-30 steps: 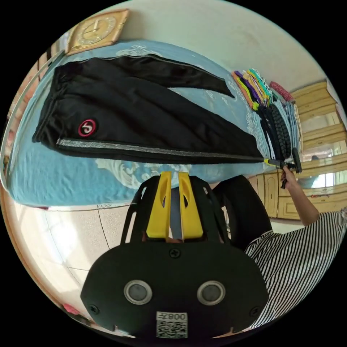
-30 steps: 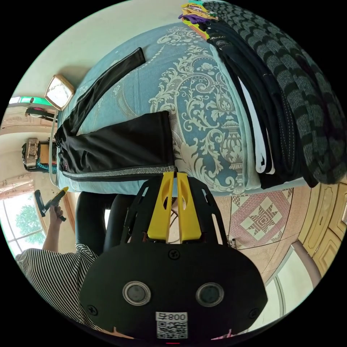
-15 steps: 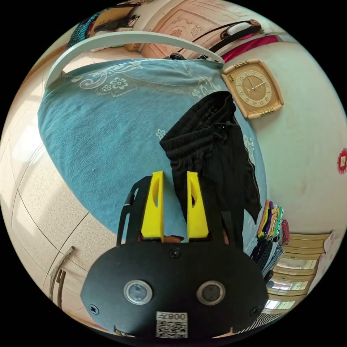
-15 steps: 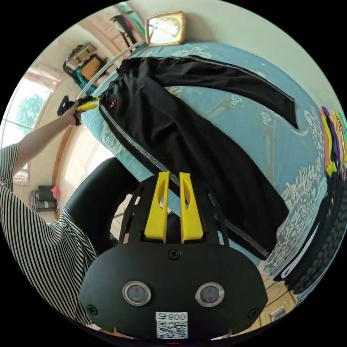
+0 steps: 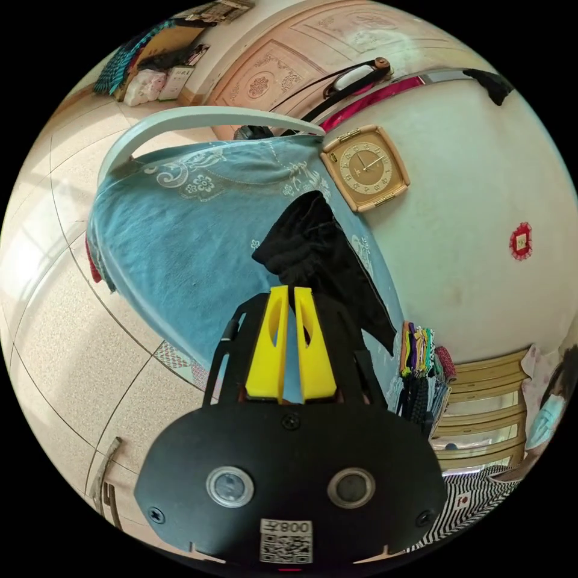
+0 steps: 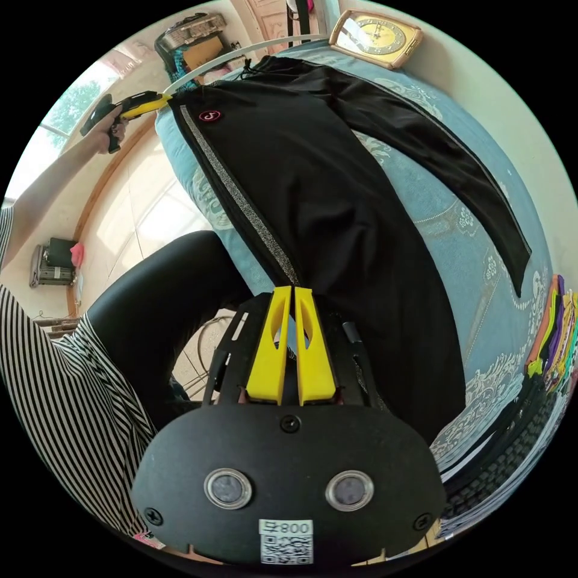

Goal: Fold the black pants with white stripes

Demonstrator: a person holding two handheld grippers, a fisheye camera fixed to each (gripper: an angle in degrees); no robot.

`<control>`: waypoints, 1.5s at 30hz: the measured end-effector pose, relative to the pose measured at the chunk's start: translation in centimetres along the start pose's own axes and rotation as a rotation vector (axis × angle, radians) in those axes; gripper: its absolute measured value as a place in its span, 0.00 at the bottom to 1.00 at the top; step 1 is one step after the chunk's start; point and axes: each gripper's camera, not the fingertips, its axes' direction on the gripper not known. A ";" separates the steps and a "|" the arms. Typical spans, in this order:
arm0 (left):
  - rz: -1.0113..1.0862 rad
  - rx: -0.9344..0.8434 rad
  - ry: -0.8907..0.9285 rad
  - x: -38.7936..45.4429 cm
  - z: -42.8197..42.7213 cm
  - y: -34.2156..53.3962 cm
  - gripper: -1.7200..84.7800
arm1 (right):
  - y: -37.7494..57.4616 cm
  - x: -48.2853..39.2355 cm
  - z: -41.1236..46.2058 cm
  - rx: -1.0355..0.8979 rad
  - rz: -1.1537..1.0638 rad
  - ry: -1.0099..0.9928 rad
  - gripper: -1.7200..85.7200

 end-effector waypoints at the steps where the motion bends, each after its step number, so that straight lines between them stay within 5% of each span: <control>1: -0.002 -0.022 -0.043 -0.5 -0.2 0.2 0.05 | -0.1 -0.6 0.3 0.010 -0.013 0.003 0.03; 5: -0.073 -0.131 -0.145 -1.8 0.9 0.7 0.06 | -1.2 -1.2 5.4 -0.038 -0.019 -0.037 0.03; 11: -0.119 0.006 -0.173 -0.5 -1.3 1.7 0.08 | -1.4 0.5 6.9 0.004 0.049 -0.137 0.04; 17: 0.153 0.025 -0.112 6.8 -1.0 1.9 0.09 | -0.1 6.1 5.7 0.178 0.232 -0.233 0.04; 23: 0.644 -0.294 -0.044 20.1 9.4 2.1 0.11 | -1.6 20.1 4.9 0.232 0.424 0.011 0.06; 28: 0.926 -0.435 -0.195 28.1 16.6 2.3 0.12 | -5.0 29.9 5.2 0.178 0.463 0.198 0.09; 33: 1.011 -0.524 -0.355 30.2 20.1 2.4 0.11 | -9.6 34.5 7.6 0.087 0.342 0.365 0.10; 45: 0.971 -0.565 -0.195 34.5 18.5 1.8 0.04 | -16.4 37.2 17.3 -0.112 0.149 0.500 0.04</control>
